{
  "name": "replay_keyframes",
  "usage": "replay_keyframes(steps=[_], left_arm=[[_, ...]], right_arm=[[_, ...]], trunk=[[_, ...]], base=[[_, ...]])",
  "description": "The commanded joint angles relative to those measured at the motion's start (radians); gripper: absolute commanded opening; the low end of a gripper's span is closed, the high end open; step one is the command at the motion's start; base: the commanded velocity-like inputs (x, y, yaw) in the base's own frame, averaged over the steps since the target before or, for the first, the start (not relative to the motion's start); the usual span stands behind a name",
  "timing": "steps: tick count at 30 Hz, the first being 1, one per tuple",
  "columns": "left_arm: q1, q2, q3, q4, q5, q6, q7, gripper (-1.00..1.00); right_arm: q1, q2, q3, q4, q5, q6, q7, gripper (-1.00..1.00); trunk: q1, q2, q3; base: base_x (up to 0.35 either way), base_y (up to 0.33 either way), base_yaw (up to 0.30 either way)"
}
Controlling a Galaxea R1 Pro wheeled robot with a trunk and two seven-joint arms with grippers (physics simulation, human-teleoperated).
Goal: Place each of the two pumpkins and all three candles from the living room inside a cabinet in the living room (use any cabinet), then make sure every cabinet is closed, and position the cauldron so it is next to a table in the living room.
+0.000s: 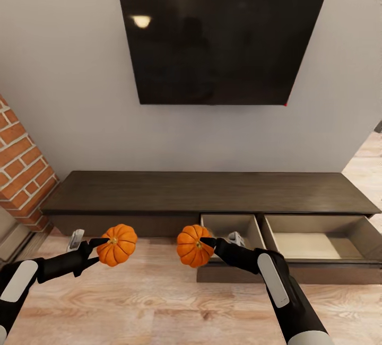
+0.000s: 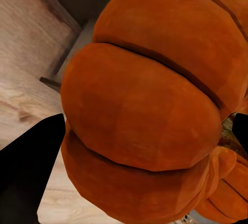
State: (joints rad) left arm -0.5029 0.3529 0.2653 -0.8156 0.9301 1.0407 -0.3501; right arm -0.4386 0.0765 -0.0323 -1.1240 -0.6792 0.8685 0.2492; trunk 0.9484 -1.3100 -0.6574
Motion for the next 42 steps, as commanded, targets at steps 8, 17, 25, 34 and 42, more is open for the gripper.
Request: replay_keyframes(steps=[8, 17, 25, 34, 42], left_arm=[[0.000, 0.000, 0.000, -0.001, 0.015, 0.002, 0.001, -1.00], [0.000, 0.000, 0.000, 0.001, 0.013, 0.002, 0.002, -1.00], [0.000, 0.000, 0.000, 0.001, 0.012, 0.000, 0.003, -1.00], [0.000, 0.000, 0.000, 0.003, -0.003, -0.003, 0.003, -1.00], [0.000, 0.000, 0.000, 0.003, -0.004, -0.004, 0.003, -1.00]], right_arm=[[0.000, 0.000, 0.000, 0.000, -0.013, 0.001, 0.001, -1.00], [0.000, 0.000, 0.000, 0.000, -0.013, 0.000, 0.001, -1.00], [0.000, 0.000, 0.000, 0.000, -0.013, 0.000, 0.001, -1.00], [0.000, 0.000, 0.000, 0.000, -0.013, 0.000, 0.001, -1.00], [0.000, 0.000, 0.000, 0.000, -0.013, 0.000, 0.001, -1.00]], trunk=[[0.000, 0.000, 0.000], [0.000, 0.000, 0.000], [0.000, 0.000, 0.000], [0.000, 0.000, 0.000], [0.000, 0.000, 0.000]], base=[[0.000, -0.305, 0.000], [0.000, -0.305, 0.000], [0.059, -0.301, 0.000], [0.158, -0.278, 0.000], [0.168, -0.274, 0.000]])
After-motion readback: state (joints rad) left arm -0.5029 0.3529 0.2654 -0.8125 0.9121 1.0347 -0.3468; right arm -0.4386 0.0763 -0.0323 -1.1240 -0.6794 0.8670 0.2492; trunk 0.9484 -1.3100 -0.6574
